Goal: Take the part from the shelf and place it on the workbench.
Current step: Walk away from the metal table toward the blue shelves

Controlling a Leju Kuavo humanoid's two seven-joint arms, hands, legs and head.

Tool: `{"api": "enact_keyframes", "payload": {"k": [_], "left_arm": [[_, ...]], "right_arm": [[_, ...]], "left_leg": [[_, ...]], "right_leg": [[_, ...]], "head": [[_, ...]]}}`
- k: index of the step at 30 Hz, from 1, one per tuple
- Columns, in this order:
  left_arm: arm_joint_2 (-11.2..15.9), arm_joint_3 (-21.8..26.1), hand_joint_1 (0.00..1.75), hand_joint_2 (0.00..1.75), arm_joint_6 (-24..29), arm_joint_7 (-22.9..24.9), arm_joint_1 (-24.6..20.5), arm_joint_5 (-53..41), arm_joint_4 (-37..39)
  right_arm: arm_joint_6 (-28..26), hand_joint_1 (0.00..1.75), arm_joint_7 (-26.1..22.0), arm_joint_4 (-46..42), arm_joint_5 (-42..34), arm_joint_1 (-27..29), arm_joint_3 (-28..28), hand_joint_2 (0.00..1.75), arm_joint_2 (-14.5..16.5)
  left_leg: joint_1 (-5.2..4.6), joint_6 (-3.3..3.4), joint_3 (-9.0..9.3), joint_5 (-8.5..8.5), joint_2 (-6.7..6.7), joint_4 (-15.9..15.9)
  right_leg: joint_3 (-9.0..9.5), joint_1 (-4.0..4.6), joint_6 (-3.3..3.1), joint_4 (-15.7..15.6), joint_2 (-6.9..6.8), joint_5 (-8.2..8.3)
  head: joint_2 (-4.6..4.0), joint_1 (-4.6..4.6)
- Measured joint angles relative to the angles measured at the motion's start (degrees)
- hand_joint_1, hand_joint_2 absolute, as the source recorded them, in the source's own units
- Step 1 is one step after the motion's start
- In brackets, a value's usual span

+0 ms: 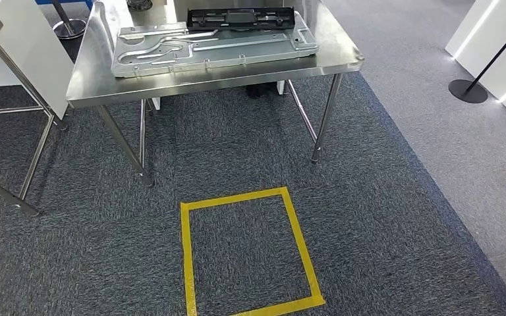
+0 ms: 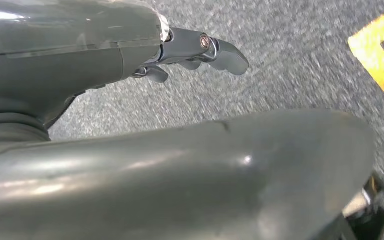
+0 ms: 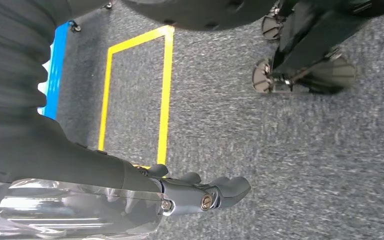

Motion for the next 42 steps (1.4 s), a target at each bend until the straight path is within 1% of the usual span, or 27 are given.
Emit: {"api": "enact_keyframes", "payload": {"k": [1,4,5,7,9,10,11,12,14,15,16,18,20,21,23,24,25,26,27,30,31,32,35,36,38,40,42], "left_arm": [[0.0,0.1,0.00,0.00,0.0,0.0,0.0,0.1,0.0],[0.1,0.3,0.00,0.00,-0.2,0.1,0.1,0.1,0.0],[0.1,0.3,0.00,0.00,-0.2,0.2,0.2,0.1,0.0],[0.2,0.4,0.00,0.00,-0.3,0.3,0.4,0.0,0.0],[0.3,0.4,0.00,0.00,-0.3,0.3,0.7,-0.2,0.0],[0.3,0.4,0.00,0.00,-0.3,0.3,0.8,-0.3,0.0],[0.4,0.4,0.00,0.00,-0.2,0.3,0.9,-0.4,0.0],[0.4,0.4,0.00,0.00,-0.2,0.3,0.9,-0.4,0.0],[0.5,0.4,0.00,0.00,-0.3,0.2,0.7,-0.5,0.0],[0.6,0.4,0.00,0.00,-0.4,0.2,0.4,-0.6,0.0],[0.6,0.4,0.00,0.00,-0.5,0.2,0.2,-0.7,0.0],[0.7,0.4,0.00,0.00,-0.7,0.1,-0.1,-0.8,0.0],[0.8,0.4,0.00,0.00,-0.7,0.1,-0.3,-1.0,0.0],[0.8,0.4,0.00,0.00,-0.7,0.1,-0.4,-1.1,0.0],[0.8,0.3,0.00,0.00,-0.6,0.2,-0.7,-1.3,0.0],[0.8,0.3,0.00,0.44,-0.6,0.2,-0.7,-1.3,0.0],[0.8,0.3,0.00,0.87,-0.5,0.3,-0.8,-1.4,0.0],[0.8,0.3,0.00,1.31,-0.3,0.3,-0.8,-1.4,0.0],[0.8,0.3,0.00,1.75,-0.2,0.4,-0.8,-1.4,0.0],[0.8,0.3,0.00,1.75,0.1,0.6,-1.1,-1.3,0.0],[0.8,0.3,0.00,1.75,0.2,0.7,-1.1,-1.3,0.0],[0.8,0.3,0.00,1.75,0.4,0.9,-1.2,-1.3,0.0],[0.8,0.3,0.00,1.75,0.8,1.8,-1.4,-1.2,0.0],[0.8,0.3,0.00,1.75,0.9,2.0,-1.5,-1.1,0.0],[0.9,0.3,0.00,1.75,0.9,2.3,-1.5,-0.9,0.0],[0.9,0.3,0.00,1.75,0.9,2.4,-1.5,-0.8,0.0],[0.9,0.3,0.00,1.75,0.9,2.4,-1.5,-0.8,0.0]], "right_arm": [[-0.1,0.00,-0.1,0.0,-0.1,0.0,0.0,1.75,0.1],[-0.4,0.00,-0.6,0.0,-0.1,0.2,0.0,1.75,0.5],[-0.5,0.00,-0.7,0.1,-0.1,0.3,0.0,1.75,0.6],[-0.5,0.00,-1.0,0.1,0.1,0.3,0.0,1.75,0.9],[-0.5,0.00,-1.2,0.1,0.1,0.3,0.0,1.75,1.0],[-0.4,0.00,-1.3,0.1,0.1,0.4,0.0,1.75,1.0],[-0.4,0.00,-1.4,0.1,0.0,0.4,0.0,1.75,1.0],[-0.4,0.00,-1.4,0.1,-0.1,0.4,-0.1,1.75,1.0],[-0.4,0.00,-1.4,0.2,-0.3,0.4,-0.1,1.75,1.1],[-0.4,0.00,-1.5,0.2,-0.3,0.4,-0.1,1.75,1.2],[-0.4,0.00,-1.5,0.2,-0.4,0.4,-0.1,1.75,1.2],[-0.4,0.00,-1.5,0.2,-0.4,0.4,-0.1,1.75,1.3],[-0.4,0.00,-1.5,0.2,-0.3,0.4,-0.1,1.75,1.3],[-0.4,0.00,-1.5,0.2,-0.3,0.4,-0.1,1.75,1.3],[-0.3,0.00,-1.6,0.2,-0.2,0.3,-0.1,1.75,1.3],[-0.2,0.00,-1.6,0.2,-0.2,0.3,-0.1,1.75,1.3],[-0.2,0.00,-1.6,0.2,-0.1,0.3,-0.1,1.75,1.3],[-0.1,0.00,-1.7,0.2,-0.1,0.3,-0.1,1.75,1.3],[-0.1,0.00,-1.7,0.2,0.0,0.3,-0.1,1.75,1.3],[0.1,0.00,-1.9,0.2,0.2,0.2,-0.1,1.75,1.3],[0.3,0.00,-2.0,0.2,0.3,0.0,-0.1,1.75,1.3],[0.5,0.00,-2.3,0.2,0.5,-0.1,-0.1,1.75,1.3],[1.6,0.00,-3.6,0.2,1.3,-0.3,0.0,1.75,1.3],[2.1,0.00,-4.3,0.1,1.5,-0.4,0.1,1.75,1.4],[3.1,0.00,-5.3,0.1,2.0,-0.7,0.3,1.75,1.5],[3.6,0.00,-5.7,0.1,2.2,-0.9,0.4,1.75,1.5],[3.7,0.00,-5.7,0.1,2.2,-0.9,0.4,1.75,1.5]], "left_leg": [[-0.08,-0.28,-0.17,-0.17,0.01,0.3],[-0.02,-1.05,-0.37,-0.36,0.01,0.6],[0.04,-1.40,-0.61,-0.94,-0.04,1.3],[0.33,-2.21,-2.50,-3.93,-0.13,5.7],[0.72,-2.90,-5.81,-7.64,-0.15,13.2],[0.90,-3.11,-6.97,-8.45,-0.15,15.8],[1.06,-3.22,-7.23,-8.17,-0.14,16.6],[1.17,-3.25,-6.34,-6.75,-0.14,14.9],[1.28,-3.02,-2.22,-2.71,-0.19,6.7],[1.16,-2.74,-0.47,-1.38,-0.23,3.0],[1.01,-2.43,0.55,-0.74,-0.29,0.7],[0.66,-1.73,0.69,-0.62,-0.37,-0.4],[0.86,-0.88,0.82,-0.09,-0.32,-1.0],[0.97,-0.46,0.91,0.24,-0.25,-1.4],[0.87,0.10,0.86,0.64,-0.07,-1.7],[0.72,0.25,0.70,0.70,-0.04,-1.7],[0.55,0.32,0.57,0.71,-0.01,-1.6],[0.42,0.38,0.48,0.70,0.00,-1.5],[0.33,0.40,0.44,0.65,-0.03,-1.3],[0.14,0.03,0.28,0.14,-0.12,-0.4],[0.07,-0.22,0.10,-0.05,-0.13,0.0],[0.01,-0.48,-0.08,-0.16,-0.12,0.2],[0.06,-1.28,-0.28,-0.42,-0.13,0.5],[0.14,-1.64,-0.63,-1.16,-0.16,1.4],[0.47,-2.43,-2.84,-4.33,-0.21,6.5],[0.72,-2.87,-5.01,-6.91,-0.21,11.4],[0.76,-2.93,-5.50,-7.39,-0.21,12.5]], "right_leg": [[0.66,0.11,-0.23,-1.5,0.02,0.22],[0.67,0.22,-1.02,-2.2,0.06,0.30],[0.69,0.10,-1.32,-2.4,0.04,0.46],[0.64,-0.17,-1.77,-2.7,-0.02,0.75],[0.43,-0.22,-1.90,-2.7,-0.02,0.84],[0.37,-0.24,-1.89,-2.7,-0.03,0.85],[0.36,-0.26,-1.86,-2.7,-0.03,0.87],[0.40,-0.29,-1.81,-2.7,-0.01,0.89],[0.58,-0.36,-1.58,-2.7,0.05,0.94],[0.59,-0.32,-1.31,-2.7,0.09,0.99],[0.54,-0.30,-0.97,-2.7,0.12,1.09],[0.44,-0.28,-0.14,-2.9,0.16,1.38],[0.37,-0.31,0.54,-2.7,0.13,1.13],[-0.11,-0.27,0.71,-1.6,0.13,0.21],[-2.78,-0.17,0.76,4.4,0.14,-3.43],[-4.63,-0.13,0.73,8.5,0.15,-5.37],[-6.12,-0.11,0.72,11.8,0.14,-6.55],[-6.74,-0.11,0.68,13.3,0.14,-6.64],[-6.24,-0.10,0.59,12.5,0.14,-5.62],[-0.82,0.11,0.01,1.7,0.10,-0.59],[0.32,0.22,-0.22,-0.9,0.10,0.15],[0.74,0.36,-0.46,-2.1,0.13,0.26],[0.70,0.39,-1.26,-2.5,0.18,0.45],[0.74,0.27,-1.55,-2.7,0.16,0.58],[0.72,0.11,-1.94,-2.9,0.13,0.78],[0.64,0.13,-2.05,-2.9,0.13,0.82],[0.63,0.14,-2.05,-2.9,0.13,0.82]], "head": [[0.00,0.00],[0.00,-0.01],[0.00,-0.01],[0.00,-0.01],[0.00,-0.01],[0.00,-0.01],[0.00,-0.01],[0.00,-0.01],[0.00,-0.01],[0.00,-0.01],[0.00,-0.01],[0.00,-0.01],[0.00,-0.01],[0.00,-0.01],[0.00,-0.01],[0.00,-0.01],[0.00,-0.01],[0.00,-0.01],[0.00,-0.01],[0.00,-0.01],[0.00,-0.01],[0.00,-0.01],[0.00,-0.01],[0.00,-0.01],[0.00,-0.01],[0.00,-0.01],[0.00,-0.01]]}}
